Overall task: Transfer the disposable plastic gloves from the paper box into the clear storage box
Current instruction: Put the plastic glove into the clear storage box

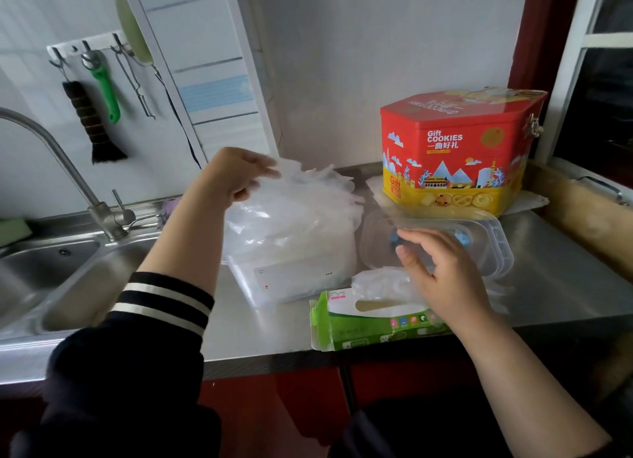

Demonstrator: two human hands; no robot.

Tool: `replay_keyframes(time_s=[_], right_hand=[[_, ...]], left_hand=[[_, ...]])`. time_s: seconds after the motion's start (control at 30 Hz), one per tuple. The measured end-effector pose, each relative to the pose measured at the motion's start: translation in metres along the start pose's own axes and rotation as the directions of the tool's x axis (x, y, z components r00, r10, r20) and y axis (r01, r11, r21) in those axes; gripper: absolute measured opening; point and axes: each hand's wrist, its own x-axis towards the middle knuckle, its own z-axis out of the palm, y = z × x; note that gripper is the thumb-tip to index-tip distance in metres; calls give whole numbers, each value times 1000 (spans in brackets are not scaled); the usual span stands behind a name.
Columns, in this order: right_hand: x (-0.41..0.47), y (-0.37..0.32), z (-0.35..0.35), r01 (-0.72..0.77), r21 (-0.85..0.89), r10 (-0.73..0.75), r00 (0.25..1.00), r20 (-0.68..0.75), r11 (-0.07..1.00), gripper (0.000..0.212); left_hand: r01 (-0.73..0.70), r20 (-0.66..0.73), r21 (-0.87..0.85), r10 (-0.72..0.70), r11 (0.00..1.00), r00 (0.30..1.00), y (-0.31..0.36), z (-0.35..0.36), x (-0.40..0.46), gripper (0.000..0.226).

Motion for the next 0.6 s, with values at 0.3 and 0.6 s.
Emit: replay_keyframes(time_s=[0.3,0.6], right_hand=[[-4,0,5,-155,-100,177,941,289,983,34],[-6,0,8,-184,-221,268,850,454,958,31]], left_hand=[[8,-99,223,15,975,995,-53,-12,22,32],[49,-174,454,35,890,984,-66,-4,27,61]])
